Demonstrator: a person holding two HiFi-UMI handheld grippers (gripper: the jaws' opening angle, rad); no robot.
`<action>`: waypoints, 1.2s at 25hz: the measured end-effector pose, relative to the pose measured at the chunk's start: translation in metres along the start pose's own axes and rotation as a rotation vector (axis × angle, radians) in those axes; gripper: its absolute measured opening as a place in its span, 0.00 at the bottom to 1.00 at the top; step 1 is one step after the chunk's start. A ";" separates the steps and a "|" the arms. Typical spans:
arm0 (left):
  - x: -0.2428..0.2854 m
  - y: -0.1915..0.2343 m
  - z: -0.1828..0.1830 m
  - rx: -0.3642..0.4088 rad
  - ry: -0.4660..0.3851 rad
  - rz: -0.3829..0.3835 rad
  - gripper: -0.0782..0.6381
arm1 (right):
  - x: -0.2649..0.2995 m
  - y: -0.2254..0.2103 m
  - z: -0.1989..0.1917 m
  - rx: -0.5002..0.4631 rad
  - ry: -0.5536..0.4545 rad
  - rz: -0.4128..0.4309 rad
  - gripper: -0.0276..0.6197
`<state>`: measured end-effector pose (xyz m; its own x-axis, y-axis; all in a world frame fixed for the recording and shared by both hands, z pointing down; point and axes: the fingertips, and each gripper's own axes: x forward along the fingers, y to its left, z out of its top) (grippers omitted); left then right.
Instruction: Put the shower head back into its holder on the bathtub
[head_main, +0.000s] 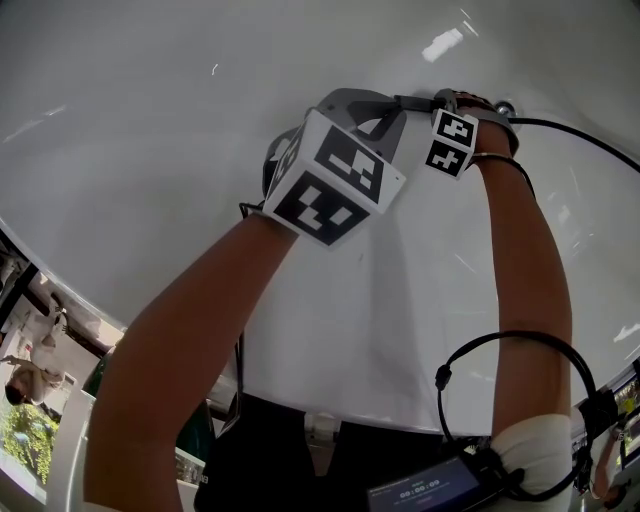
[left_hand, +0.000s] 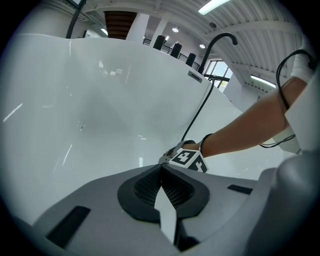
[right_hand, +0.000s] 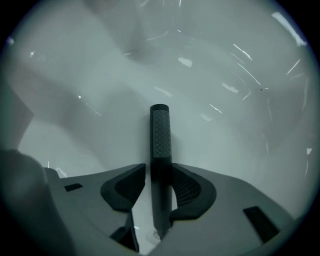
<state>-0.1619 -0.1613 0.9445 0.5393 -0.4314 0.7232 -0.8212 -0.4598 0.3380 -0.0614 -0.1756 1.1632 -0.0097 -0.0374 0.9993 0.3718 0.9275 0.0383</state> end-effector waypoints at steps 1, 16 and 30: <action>0.003 0.002 0.002 0.004 0.001 0.000 0.13 | 0.001 -0.004 0.000 -0.017 -0.003 -0.005 0.28; -0.047 0.039 0.038 -0.012 -0.051 0.180 0.13 | -0.165 0.003 0.048 0.261 -0.325 -0.496 0.24; -0.169 -0.079 0.164 0.054 -0.225 0.182 0.13 | -0.510 0.034 0.011 0.593 -0.711 -0.910 0.24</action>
<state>-0.1578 -0.1793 0.6968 0.4172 -0.6692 0.6150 -0.9003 -0.3970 0.1787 -0.0543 -0.1212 0.6549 -0.5954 -0.7025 0.3900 -0.4917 0.7024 0.5146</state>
